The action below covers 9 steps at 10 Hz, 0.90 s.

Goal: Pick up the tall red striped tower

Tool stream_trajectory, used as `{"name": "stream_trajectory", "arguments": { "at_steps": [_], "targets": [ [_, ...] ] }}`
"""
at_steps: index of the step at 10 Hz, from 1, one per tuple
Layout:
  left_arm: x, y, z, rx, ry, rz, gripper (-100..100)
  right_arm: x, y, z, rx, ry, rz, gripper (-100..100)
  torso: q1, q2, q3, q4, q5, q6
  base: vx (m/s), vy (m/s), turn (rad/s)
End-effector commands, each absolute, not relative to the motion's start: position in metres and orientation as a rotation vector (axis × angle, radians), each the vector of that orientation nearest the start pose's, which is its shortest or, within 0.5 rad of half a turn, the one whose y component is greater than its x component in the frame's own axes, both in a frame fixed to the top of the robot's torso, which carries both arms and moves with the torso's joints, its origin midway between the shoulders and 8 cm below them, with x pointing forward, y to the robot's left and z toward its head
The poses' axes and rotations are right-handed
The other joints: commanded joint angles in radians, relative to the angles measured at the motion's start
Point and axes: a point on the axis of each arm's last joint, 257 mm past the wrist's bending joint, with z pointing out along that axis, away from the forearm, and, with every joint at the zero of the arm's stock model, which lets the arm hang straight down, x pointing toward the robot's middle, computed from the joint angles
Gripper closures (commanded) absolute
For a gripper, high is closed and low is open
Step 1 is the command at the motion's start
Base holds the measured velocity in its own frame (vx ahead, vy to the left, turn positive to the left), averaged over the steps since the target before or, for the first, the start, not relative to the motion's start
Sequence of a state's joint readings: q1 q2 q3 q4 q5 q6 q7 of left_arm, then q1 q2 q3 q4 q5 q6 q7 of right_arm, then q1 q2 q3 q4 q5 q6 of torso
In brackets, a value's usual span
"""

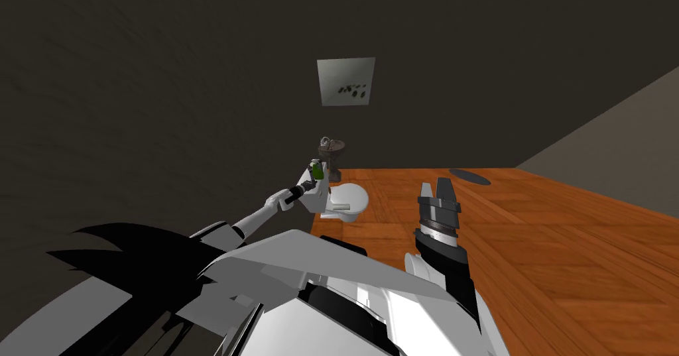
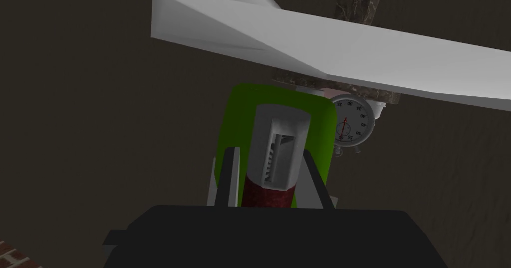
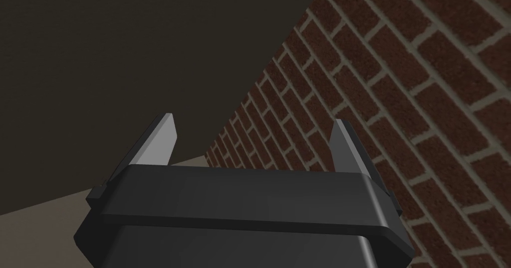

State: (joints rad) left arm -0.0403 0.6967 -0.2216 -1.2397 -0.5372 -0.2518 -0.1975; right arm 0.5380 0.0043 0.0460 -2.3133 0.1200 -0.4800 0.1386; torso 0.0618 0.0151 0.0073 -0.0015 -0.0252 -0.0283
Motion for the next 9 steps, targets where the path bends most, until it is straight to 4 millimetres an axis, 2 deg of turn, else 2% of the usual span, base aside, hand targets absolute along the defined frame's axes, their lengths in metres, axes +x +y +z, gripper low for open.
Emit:
{"name": "stream_trajectory", "arguments": {
  "at_steps": [1, 2, 3, 4, 6, 7, 9],
  "targets": [
    [0.501, 0.377, -0.322, 0.043, 1.859, -0.280, 100, 0.342, -0.254, 0.022, 0.550, 0.724, 1.125, 0, 0.000, 0.000, 0.000, 0.000, 0.000, 0.000, 0.151, -0.068, 0.116],
    [0.500, 0.374, -0.320, 0.052, 1.855, -0.292, 100, 0.342, -0.254, 0.022, 0.550, 0.724, 1.126, 0, -0.002, -0.004, -0.002, -0.001, 0.000, 0.002, 0.078, -0.044, 0.021],
    [0.484, 0.400, -0.326, 0.035, 1.865, -0.265, 100, 0.342, -0.254, 0.022, 0.550, 0.724, 1.126, 0, -0.002, -0.002, -0.001, -0.001, 0.000, 0.003, 0.139, -0.066, 0.098],
    [0.476, 0.399, -0.332, 0.037, 1.874, -0.276, 100, 0.342, -0.254, 0.022, 0.550, 0.724, 1.125, 0, -0.002, -0.004, -0.003, -0.001, 0.000, 0.001, 0.129, -0.064, 0.101],
    [0.475, 0.389, -0.328, 0.064, 1.859, -0.314, 100, 0.342, -0.254, 0.022, 0.550, 0.724, 1.126, 0, 0.002, -0.003, -0.003, -0.003, 0.003, 0.004, 0.013, -0.009, 0.008],
    [0.457, 0.416, -0.333, 0.046, 1.869, -0.282, 100, 0.342, -0.254, 0.022, 0.550, 0.724, 1.126, 0, 0.003, -0.002, -0.003, -0.003, 0.005, 0.006, 0.089, -0.034, 0.086],
    [0.449, 0.404, -0.333, 0.076, 1.859, -0.333, 100, 0.342, -0.254, 0.022, 0.550, 0.724, 1.126, 0, 0.002, -0.009, -0.008, -0.007, 0.006, 0.004, 0.089, -0.046, 0.065]
  ]
}}
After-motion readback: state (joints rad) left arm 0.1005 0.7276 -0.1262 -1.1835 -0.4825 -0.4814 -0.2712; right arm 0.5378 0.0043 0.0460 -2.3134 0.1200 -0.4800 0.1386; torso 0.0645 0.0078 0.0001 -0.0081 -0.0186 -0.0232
